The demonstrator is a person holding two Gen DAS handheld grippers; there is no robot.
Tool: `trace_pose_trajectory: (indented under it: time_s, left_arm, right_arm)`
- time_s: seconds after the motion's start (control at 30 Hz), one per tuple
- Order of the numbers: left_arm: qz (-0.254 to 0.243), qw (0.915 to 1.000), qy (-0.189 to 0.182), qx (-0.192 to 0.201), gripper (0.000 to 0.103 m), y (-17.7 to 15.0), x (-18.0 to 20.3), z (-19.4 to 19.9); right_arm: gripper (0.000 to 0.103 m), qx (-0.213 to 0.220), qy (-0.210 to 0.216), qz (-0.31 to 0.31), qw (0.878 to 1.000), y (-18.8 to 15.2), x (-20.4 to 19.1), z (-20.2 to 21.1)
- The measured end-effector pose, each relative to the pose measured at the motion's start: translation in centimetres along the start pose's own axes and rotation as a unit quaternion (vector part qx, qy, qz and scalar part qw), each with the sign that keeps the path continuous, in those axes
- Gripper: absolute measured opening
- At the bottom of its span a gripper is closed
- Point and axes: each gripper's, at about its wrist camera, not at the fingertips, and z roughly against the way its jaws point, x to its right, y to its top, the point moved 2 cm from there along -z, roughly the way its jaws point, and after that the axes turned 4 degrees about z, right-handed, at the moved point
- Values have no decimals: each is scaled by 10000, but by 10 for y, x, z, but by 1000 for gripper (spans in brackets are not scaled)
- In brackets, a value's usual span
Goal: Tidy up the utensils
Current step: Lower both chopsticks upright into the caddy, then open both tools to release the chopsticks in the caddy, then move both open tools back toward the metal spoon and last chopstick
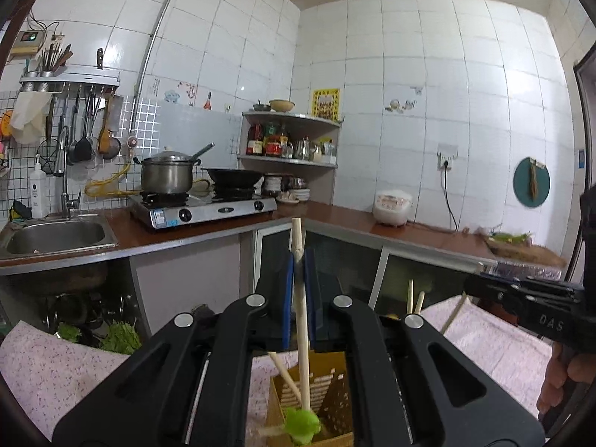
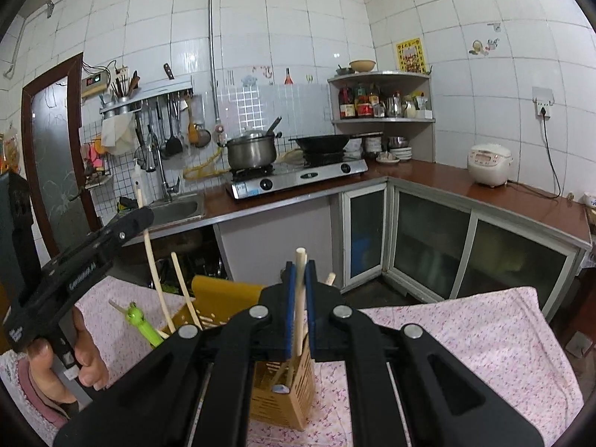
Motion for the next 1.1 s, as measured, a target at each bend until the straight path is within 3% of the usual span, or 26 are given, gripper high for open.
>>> trace_pose_trajectory:
  time_s: [0.23,0.43,0.53,0.6,0.7,0.77,0.9,1.0,1.1]
  left_arm:
    - [-90,9995,90,-285,5,-31,1,-3]
    - [19,9991,79,-407,6,-32,0,11]
    - [12,9991,65,-418,26,-24,4,26]
    - [22,9993,142,-342,48,-20,8,40]
    - [55,9994,210,-253,60,-12,12,63]
    - [52,9995,184,-236,66,-8,16,80]
    - [56,9994,276,-217,91,-5,21,109]
    - [44,9989,330,-322,98,-11,22,132]
    - [21,9972,531,-534,98,-27,20,148]
  right_arm:
    - [6,-38,-47,152,9999,-17,-12,-14]
    - [6,-157,97,64,9998,-17,-10,-8]
    - [7,-198,84,-47,9998,-15,-6,2]
    - [10,-271,61,-121,9995,-13,-2,7]
    - [53,-171,56,-271,9995,-10,3,24]
    - [54,-11,45,-238,9997,-7,1,39]
    - [63,10,1,-233,9997,-4,-3,64]
    - [70,-125,-143,-268,9995,-16,-3,82]
    - [71,-431,-409,-173,9981,-43,-6,92]
